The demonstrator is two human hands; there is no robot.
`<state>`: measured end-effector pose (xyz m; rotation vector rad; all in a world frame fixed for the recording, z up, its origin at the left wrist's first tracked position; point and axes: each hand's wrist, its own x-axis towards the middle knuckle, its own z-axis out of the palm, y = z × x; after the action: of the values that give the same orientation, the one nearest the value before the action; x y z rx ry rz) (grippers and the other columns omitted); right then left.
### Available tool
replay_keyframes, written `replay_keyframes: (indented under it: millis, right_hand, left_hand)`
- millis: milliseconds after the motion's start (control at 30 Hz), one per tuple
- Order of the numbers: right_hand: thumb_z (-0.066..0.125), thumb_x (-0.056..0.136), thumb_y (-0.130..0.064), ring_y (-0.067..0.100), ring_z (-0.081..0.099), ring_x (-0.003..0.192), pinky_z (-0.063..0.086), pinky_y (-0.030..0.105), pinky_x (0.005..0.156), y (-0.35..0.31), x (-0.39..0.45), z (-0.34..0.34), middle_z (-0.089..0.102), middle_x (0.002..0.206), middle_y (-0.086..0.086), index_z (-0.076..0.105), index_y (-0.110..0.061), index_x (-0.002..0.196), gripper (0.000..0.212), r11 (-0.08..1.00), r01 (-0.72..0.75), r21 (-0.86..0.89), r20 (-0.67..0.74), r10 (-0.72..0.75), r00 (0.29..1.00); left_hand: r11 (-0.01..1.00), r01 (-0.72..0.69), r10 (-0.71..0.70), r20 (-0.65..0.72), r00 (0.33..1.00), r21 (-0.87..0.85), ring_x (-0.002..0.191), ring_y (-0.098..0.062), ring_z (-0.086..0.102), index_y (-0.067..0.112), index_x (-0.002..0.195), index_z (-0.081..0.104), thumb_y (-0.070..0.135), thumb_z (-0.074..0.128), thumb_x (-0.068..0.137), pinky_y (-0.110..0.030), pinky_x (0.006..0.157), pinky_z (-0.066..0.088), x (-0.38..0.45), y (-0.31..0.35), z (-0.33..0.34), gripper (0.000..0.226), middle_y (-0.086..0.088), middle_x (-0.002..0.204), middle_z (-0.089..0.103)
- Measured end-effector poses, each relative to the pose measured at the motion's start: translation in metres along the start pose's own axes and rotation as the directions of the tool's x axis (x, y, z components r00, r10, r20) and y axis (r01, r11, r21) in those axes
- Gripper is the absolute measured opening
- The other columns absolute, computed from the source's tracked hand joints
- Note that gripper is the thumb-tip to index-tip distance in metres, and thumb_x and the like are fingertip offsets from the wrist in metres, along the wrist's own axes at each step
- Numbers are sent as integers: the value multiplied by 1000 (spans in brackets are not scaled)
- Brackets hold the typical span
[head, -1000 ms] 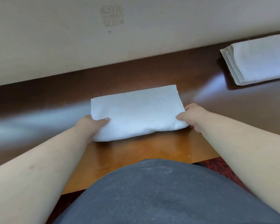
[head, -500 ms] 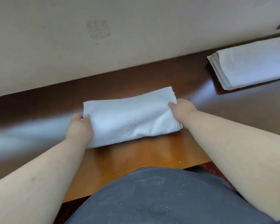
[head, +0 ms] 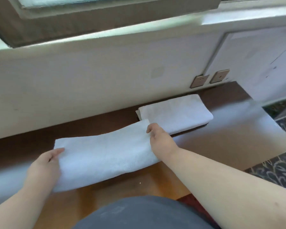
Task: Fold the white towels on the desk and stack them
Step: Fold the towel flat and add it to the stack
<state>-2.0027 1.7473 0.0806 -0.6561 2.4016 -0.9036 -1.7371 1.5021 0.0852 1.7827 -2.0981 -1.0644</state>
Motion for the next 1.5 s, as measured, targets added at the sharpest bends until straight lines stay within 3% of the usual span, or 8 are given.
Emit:
replay_keyframes:
  millis: [133, 300, 433, 700, 833, 1133, 1333, 1500]
  right_hand:
    - [33, 102, -10, 10, 52, 100, 39, 20, 89, 48, 20, -64, 48, 123, -16, 63, -38, 124, 47, 1000, 20, 12, 37, -21, 999]
    - [39, 97, -12, 1, 44, 111, 30, 3, 85, 97, 46, -135, 47, 125, -17, 58, -33, 139, 50, 999, 32, 0, -8, -32, 999]
    - [40, 92, -10, 1, 41, 112, 32, 19, 93, 125, 78, -176, 43, 126, -20, 51, -38, 145, 61, 999, -10, -46, -22, 9, 1000]
    - [36, 96, -12, 17, 46, 123, 35, 28, 92, 176, 162, -227, 32, 157, -11, 38, -39, 153, 64, 979, -32, -202, 23, 38, 999]
    - [36, 96, -13, 19, 46, 130, 33, 25, 92, 196, 189, -222, 33, 158, -10, 39, -40, 153, 63, 968, -35, -250, 36, 45, 998]
    - [41, 100, -18, 26, 52, 124, 37, 29, 90, 224, 192, -196, 32, 156, 0, 35, -35, 154, 57, 970, -136, -203, -20, 135, 991]
    - [42, 101, -16, 25, 57, 115, 36, 29, 90, 221, 186, -191, 38, 148, -2, 49, -29, 145, 46, 977, -121, -175, -150, 95, 984]
    - [49, 97, -17, 31, 38, 136, 36, 43, 110, 205, 185, -187, 35, 155, 0, 51, -27, 145, 49, 900, -129, -417, -171, 62, 983]
  left_hand:
    - [998, -24, 26, 35, 999, -55, 43, -18, 49, 46, 116, 65, 28, 46, 97, -21, 44, 41, -42, 54, 49, 32, -1, 77, 68]
    - [992, -95, 104, 106, 989, -86, 99, -34, 63, 40, 131, 59, 36, 57, 96, -35, 73, 49, -72, 113, 104, 36, -9, 129, 63]
    - [983, -155, 167, 128, 978, -99, 132, -17, 47, 31, 141, 54, 29, 60, 97, -15, 90, 35, -69, 157, 148, 44, 6, 151, 44]
    - [969, -242, 246, 217, 945, -44, 128, -12, 44, 25, 149, 44, 31, 55, 100, 6, 75, 27, -28, 216, 234, 50, 4, 158, 30]
    - [957, -276, 242, 282, 928, 89, 137, -18, 40, 26, 154, 33, 35, 48, 102, -16, 96, 28, -12, 208, 267, 55, 4, 162, 20]
    - [986, -143, 106, 325, 940, 91, 110, -14, 42, 37, 155, 23, 26, 54, 101, -22, 91, 29, -2, 188, 300, 64, 0, 157, 13]
    - [969, -232, 192, 346, 918, 80, 138, -14, 34, 33, 156, 23, 18, 54, 101, -17, 94, 27, -15, 194, 298, 65, 1, 162, 6]
    - [872, -215, 145, 189, 971, 440, 148, -26, 9, 35, 157, 9, 41, 47, 100, -39, 118, 18, -23, 208, 287, 68, 5, 165, -9]
